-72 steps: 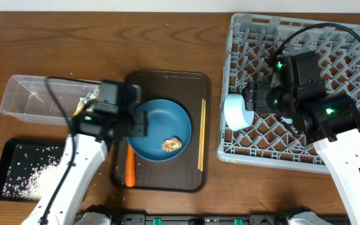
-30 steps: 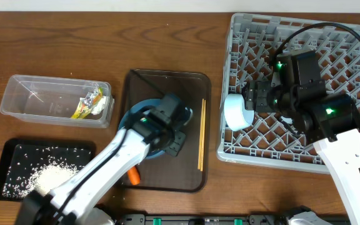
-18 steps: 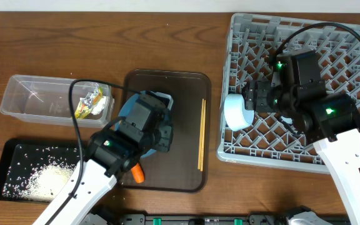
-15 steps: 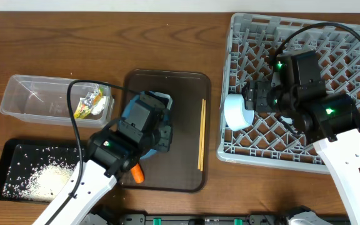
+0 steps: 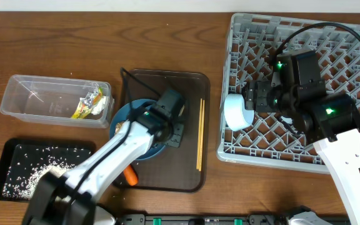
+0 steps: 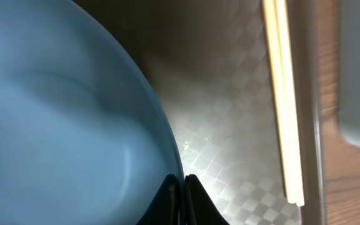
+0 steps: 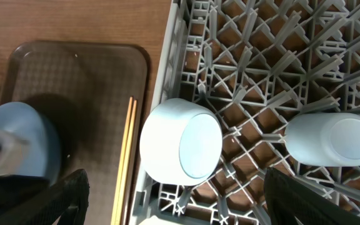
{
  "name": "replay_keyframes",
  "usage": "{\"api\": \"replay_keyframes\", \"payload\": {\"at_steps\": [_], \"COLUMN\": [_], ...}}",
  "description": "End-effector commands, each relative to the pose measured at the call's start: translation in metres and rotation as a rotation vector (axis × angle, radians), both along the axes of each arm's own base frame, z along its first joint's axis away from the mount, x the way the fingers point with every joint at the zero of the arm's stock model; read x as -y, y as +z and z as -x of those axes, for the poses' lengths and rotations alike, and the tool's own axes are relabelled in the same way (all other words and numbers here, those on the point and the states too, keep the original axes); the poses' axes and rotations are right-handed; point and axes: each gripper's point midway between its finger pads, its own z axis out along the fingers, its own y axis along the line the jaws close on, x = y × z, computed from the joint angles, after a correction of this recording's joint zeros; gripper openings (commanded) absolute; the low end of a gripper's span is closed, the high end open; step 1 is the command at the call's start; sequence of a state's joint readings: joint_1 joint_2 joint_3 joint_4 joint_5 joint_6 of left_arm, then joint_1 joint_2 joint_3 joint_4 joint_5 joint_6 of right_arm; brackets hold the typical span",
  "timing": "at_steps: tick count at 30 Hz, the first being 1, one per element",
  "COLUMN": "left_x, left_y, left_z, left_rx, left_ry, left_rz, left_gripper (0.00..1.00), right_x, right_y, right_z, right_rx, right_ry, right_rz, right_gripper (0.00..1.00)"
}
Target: Sort waste into correct bins and load items into the dishwasher rack
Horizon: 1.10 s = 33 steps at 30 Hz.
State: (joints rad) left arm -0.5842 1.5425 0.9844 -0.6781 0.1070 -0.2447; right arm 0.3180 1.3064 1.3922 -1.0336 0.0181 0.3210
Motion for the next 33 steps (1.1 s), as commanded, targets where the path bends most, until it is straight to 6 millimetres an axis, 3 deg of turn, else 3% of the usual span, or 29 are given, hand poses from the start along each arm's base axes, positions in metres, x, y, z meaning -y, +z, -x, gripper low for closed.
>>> {"api": "replay_keyframes", "payload": {"at_steps": [1,3,9,11,13,14,18,20,26,33], "left_x": [0.005,0.006,0.005,0.004,0.003,0.002,0.003,0.005,0.01,0.016], "left_y": [-0.015,-0.022,-0.037,-0.042,-0.047,-0.049,-0.047,-0.041,0.004,0.112], "left_z": [0.004,0.006,0.01,0.012,0.014,0.015,0.012,0.011,0.002,-0.006], "left_rx": [-0.062,-0.088,-0.135,-0.151,-0.166,-0.173,-0.165,-0.161,-0.109,0.134], "left_ry": [-0.019,-0.022,-0.023,-0.027,-0.033,-0.033,-0.037,-0.036,-0.039,-0.03], "left_rz": [0.007,0.006,-0.016,-0.027,-0.037,-0.042,-0.039,-0.036,-0.004,0.156], "left_gripper": [0.09,0.14,0.52,0.54,0.53,0.48,0.13,0.06,0.06,0.06], "right_x": [0.003,0.005,0.005,0.005,0.005,0.004,0.004,0.004,0.004,0.004], "right_y": [0.003,0.003,0.004,0.005,0.006,0.007,0.007,0.007,0.007,0.01], "right_z": [-0.002,-0.002,-0.004,-0.005,-0.007,-0.007,-0.008,-0.008,-0.008,-0.012], "right_rx": [0.014,0.018,0.027,0.034,0.04,0.043,0.045,0.046,0.047,0.066], "right_ry": [0.001,-0.006,-0.009,-0.009,-0.009,-0.01,-0.009,-0.009,-0.01,-0.014], "right_rz": [0.016,0.025,0.027,0.024,0.022,0.021,0.021,0.02,0.02,0.018], "right_gripper": [0.82,0.82,0.82,0.82,0.82,0.82,0.83,0.83,0.83,0.84]}}
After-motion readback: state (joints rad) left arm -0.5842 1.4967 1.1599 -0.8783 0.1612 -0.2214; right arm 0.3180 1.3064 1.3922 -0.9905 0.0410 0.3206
